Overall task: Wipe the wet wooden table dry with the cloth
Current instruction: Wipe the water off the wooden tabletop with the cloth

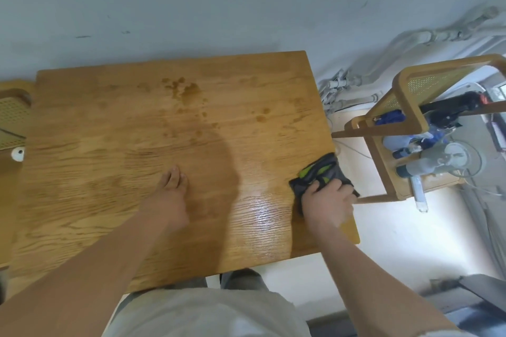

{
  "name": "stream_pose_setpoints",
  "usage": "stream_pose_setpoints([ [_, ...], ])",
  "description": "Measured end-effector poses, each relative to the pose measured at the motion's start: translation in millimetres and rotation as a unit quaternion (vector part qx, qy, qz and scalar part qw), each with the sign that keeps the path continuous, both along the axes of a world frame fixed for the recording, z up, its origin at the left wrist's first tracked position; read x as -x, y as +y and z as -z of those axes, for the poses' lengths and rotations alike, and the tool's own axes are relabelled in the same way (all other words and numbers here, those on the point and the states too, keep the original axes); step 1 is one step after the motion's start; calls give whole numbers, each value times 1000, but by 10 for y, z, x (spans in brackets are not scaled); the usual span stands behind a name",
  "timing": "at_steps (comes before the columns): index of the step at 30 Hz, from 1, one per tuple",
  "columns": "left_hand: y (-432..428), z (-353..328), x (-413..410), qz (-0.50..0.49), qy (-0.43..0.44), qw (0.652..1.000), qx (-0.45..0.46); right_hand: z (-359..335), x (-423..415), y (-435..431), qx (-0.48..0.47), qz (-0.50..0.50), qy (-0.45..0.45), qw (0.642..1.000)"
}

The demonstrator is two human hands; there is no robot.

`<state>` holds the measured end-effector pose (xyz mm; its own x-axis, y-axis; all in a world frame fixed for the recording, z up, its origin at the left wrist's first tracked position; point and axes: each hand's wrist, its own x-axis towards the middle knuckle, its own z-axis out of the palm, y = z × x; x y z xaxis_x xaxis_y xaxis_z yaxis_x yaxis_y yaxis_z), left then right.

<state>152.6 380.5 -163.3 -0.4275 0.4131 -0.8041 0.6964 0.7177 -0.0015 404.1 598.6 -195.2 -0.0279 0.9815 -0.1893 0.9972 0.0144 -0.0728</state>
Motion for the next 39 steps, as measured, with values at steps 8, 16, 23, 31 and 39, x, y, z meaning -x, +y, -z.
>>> stream_pose_setpoints([
  [8, 4, -181, 168, -79, -79, 991, -75, 19, 944, -1177, 35, -406, 71, 910],
  [16, -201, -328, 793, -113, -42, 981, -151, -52, 1766, -522, 51, -360, -21, 931],
  [23, -115, -255, 1592, 8, 58, 997, -41, -24, 1738, -1663, 52, -395, 2, 917],
  [31, -1, -7, 2048, 30, 61, 998, 4, 75, 2415, -1281, 29, -504, -18, 863],
  [39, 3, -36, 2060, 37, 57, 998, -7, 43, 3155, -1112, 42, -351, -21, 935],
])
